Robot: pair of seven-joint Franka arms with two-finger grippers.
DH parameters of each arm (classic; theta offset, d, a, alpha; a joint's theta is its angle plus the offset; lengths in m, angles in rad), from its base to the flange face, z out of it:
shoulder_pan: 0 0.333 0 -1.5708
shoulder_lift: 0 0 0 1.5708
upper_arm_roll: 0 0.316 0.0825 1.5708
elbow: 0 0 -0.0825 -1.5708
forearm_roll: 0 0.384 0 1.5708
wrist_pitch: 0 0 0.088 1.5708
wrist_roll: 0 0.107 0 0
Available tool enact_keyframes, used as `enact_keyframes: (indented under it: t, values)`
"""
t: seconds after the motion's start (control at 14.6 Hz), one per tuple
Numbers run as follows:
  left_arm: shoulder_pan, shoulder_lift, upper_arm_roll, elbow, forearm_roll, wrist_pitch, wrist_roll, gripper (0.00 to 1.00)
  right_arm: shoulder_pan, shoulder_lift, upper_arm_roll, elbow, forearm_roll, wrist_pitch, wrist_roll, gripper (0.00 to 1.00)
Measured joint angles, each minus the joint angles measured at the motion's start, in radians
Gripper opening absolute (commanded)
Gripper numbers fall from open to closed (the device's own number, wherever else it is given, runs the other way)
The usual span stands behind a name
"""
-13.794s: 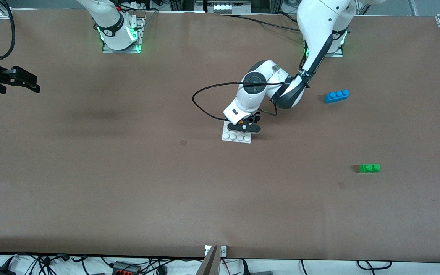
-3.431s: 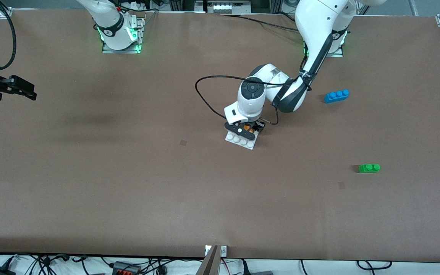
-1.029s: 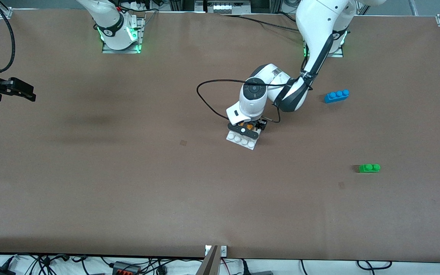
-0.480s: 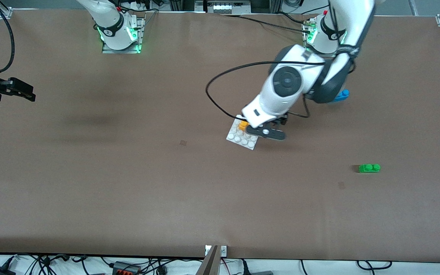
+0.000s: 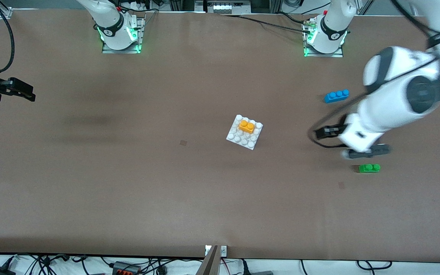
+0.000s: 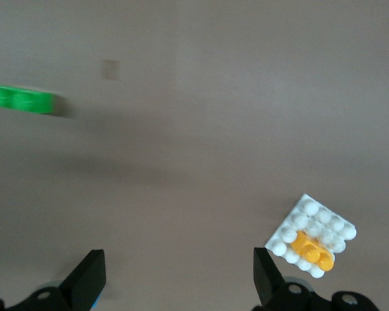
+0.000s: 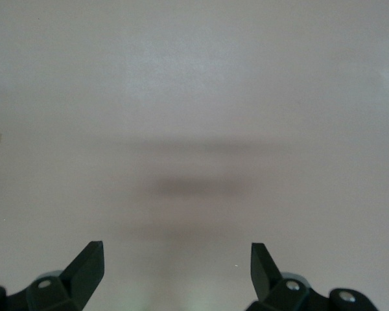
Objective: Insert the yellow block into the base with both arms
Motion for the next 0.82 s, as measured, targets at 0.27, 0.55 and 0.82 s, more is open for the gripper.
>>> enact_keyframes:
  t: [0.27, 0.55, 0.82]
  values:
    - [0.112, -0.154, 0.023, 0.005, -0.001, -0.136, 0.001, 1.00, 0.000, 0.000, 0.000, 0.000, 0.000, 0.000, 0.000, 1.00]
    - [0.112, -0.237, 0.021, 0.002, 0.040, -0.205, 0.167, 1.00, 0.000, 0.000, 0.000, 0.000, 0.000, 0.000, 0.000, 1.00]
    - [0.035, -0.234, 0.046, -0.009, 0.092, -0.210, 0.232, 1.00, 0.000, 0.000, 0.000, 0.000, 0.000, 0.000, 0.000, 1.00]
